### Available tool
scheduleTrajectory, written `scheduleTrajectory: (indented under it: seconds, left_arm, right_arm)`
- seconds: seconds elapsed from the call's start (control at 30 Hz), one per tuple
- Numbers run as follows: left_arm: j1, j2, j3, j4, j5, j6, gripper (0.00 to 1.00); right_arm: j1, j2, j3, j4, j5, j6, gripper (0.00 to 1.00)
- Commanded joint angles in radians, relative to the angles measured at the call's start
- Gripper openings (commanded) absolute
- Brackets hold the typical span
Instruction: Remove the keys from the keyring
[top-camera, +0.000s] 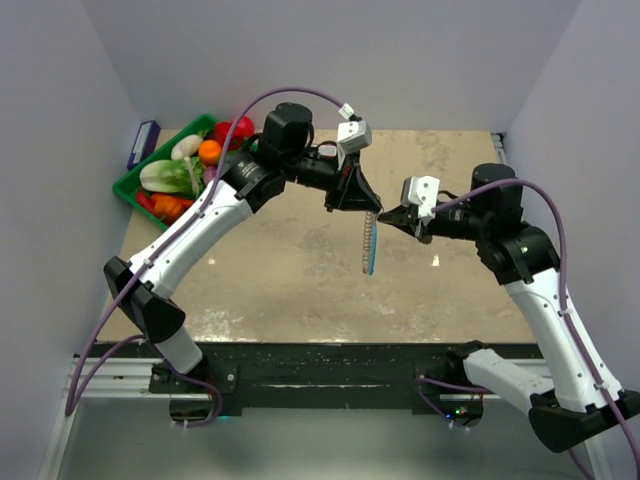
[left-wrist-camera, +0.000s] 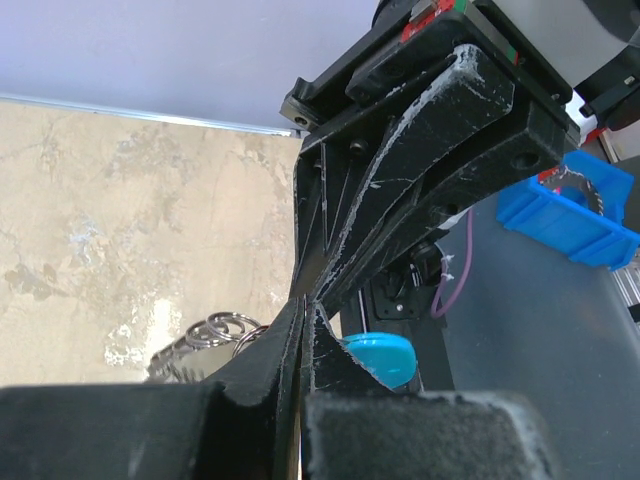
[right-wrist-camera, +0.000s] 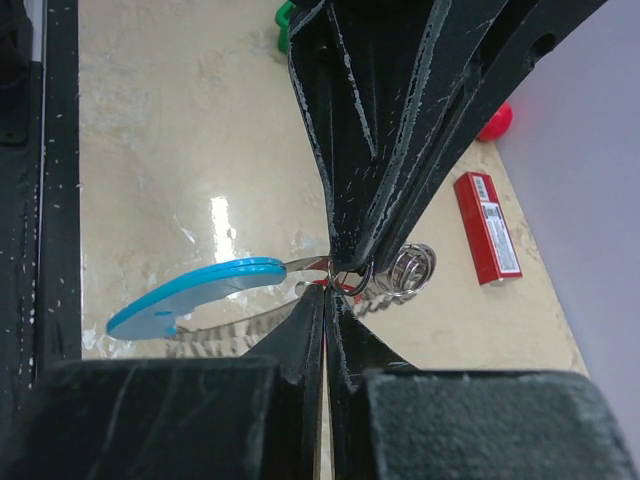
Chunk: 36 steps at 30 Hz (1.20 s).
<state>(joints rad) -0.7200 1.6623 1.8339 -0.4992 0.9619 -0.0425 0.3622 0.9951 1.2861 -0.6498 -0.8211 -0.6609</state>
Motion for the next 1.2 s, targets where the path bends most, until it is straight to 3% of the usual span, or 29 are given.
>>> scheduleTrajectory:
  seconds: [0.0, 0.2, 0.3, 0.37, 0.57, 0.9, 0.97, 1.0, 1.17]
  left_arm:
    - [-0.006, -0.013, 0.016, 0.097, 0.017, -0.014, 0.0]
    - [-0.006, -0.013, 0.016, 0.097, 0.02, -0.014, 0.0]
    - [-0.004, -0.018, 0.016, 0.094, 0.017, -0.01, 0.0]
    - [-0.004, -0.021, 0.015, 0.093, 0.015, -0.007, 0.0]
    - [0.001, -0.036, 0.002, 0.093, 0.014, 0.0, 0.0]
    - [0.004, -0.056, -0.018, 0.105, 0.017, -0.008, 0.0]
    - [0.007, -0.064, -0.025, 0.106, 0.012, -0.005, 0.0]
    - [0.013, -0.073, -0.033, 0.114, 0.012, -0.008, 0.0]
    - [0.024, -0.078, -0.038, 0.123, 0.024, -0.016, 0.0]
  right_arm:
    - [0.029, -0.006, -0.013, 0.053, -0.004, 0.049, 0.0]
    - [0.029, 0.002, 0.009, 0.049, 0.011, 0.057, 0.01]
    - [0.029, -0.012, 0.025, -0.006, 0.014, 0.021, 0.19]
    - [0.029, -0.024, 0.051, -0.036, 0.008, 0.014, 0.25]
    - [0.024, -0.061, 0.113, -0.136, 0.066, -0.014, 0.36]
    - [-0.052, -0.059, 0.128, -0.076, 0.079, 0.095, 0.51]
    - [-0.08, -0.053, 0.14, -0.076, 0.03, 0.106, 0.52]
    - [-0.145, -0.029, 0.157, -0.074, -0.081, 0.118, 0.52]
    - [-0.303, 0.01, 0.13, 0.013, -0.338, 0.203, 0.53]
